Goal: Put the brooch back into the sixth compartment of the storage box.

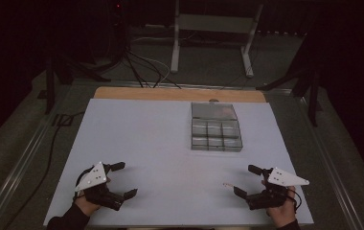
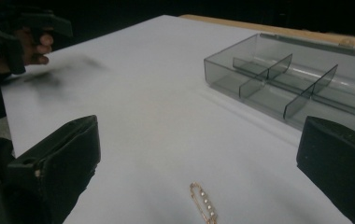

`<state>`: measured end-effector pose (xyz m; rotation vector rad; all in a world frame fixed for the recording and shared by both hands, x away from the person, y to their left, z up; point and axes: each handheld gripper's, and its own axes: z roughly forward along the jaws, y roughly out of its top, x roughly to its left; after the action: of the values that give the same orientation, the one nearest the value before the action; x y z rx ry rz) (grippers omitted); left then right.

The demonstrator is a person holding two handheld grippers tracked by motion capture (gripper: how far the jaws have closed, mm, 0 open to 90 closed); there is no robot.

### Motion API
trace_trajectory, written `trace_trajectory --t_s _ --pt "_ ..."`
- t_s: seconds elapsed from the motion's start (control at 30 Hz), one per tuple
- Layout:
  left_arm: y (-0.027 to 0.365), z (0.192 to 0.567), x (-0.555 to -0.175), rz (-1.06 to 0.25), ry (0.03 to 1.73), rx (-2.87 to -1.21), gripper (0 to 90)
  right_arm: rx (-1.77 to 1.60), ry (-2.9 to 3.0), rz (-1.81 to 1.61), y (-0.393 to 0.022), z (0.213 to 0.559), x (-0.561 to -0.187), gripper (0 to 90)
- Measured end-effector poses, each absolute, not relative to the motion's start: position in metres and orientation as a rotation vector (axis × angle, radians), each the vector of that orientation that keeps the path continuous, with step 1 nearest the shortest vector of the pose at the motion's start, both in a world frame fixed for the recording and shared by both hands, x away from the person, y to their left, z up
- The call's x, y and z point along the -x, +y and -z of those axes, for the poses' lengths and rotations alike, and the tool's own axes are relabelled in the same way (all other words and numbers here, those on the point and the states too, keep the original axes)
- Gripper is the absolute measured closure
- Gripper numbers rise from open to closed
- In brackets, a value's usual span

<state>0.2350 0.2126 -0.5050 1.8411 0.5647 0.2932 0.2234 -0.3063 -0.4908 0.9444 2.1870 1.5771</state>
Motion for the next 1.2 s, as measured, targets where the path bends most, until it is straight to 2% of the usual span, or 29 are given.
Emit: trace_trajectory --t_s 0.57,1.2 --pt "0.211 0.506 -0.235 -0.276 0.558 -1.854 1.1 -0.864 2.302 -1.635 -0.304 0.477 -0.238 0.0" --pt "0.211 0.505 -0.234 -0.261 0.552 -1.846 1.1 -0.908 2.545 -1.545 -0.298 0.492 -0.263 0.0"
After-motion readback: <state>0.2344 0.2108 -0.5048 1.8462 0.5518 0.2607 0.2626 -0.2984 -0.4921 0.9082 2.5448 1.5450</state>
